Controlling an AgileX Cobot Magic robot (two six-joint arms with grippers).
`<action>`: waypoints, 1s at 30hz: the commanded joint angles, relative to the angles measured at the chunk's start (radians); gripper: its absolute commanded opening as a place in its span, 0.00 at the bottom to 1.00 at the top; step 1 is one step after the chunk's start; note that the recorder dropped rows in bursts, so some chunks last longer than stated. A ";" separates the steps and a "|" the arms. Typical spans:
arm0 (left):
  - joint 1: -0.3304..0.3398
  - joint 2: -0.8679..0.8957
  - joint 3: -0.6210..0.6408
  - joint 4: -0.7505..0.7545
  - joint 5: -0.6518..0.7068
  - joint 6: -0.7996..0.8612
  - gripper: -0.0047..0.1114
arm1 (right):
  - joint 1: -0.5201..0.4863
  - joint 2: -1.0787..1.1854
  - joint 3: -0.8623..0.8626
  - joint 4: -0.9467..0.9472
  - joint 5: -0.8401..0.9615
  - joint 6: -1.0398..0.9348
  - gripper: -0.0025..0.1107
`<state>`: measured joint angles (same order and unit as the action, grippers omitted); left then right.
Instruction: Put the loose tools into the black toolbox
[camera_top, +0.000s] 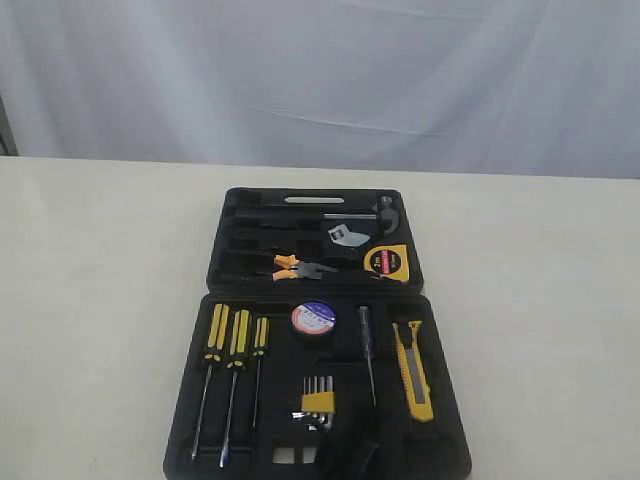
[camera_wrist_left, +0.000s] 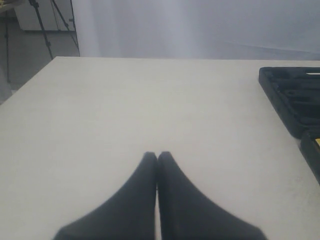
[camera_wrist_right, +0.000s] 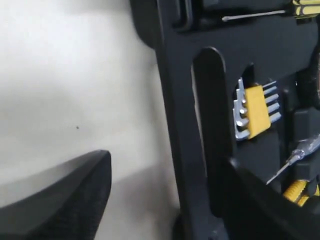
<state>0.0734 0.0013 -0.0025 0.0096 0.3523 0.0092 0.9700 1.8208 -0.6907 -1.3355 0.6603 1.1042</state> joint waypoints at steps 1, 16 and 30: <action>-0.005 -0.001 0.003 -0.010 -0.010 -0.002 0.04 | -0.002 0.025 -0.029 -0.045 0.002 0.032 0.55; -0.005 -0.001 0.003 -0.010 -0.010 -0.002 0.04 | -0.052 0.094 -0.089 -0.057 0.006 0.041 0.55; -0.005 -0.001 0.003 -0.010 -0.010 -0.002 0.04 | -0.072 0.132 -0.089 -0.061 -0.001 0.040 0.16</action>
<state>0.0734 0.0013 -0.0025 0.0096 0.3523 0.0092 0.9078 1.9379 -0.7862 -1.4211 0.6743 1.1399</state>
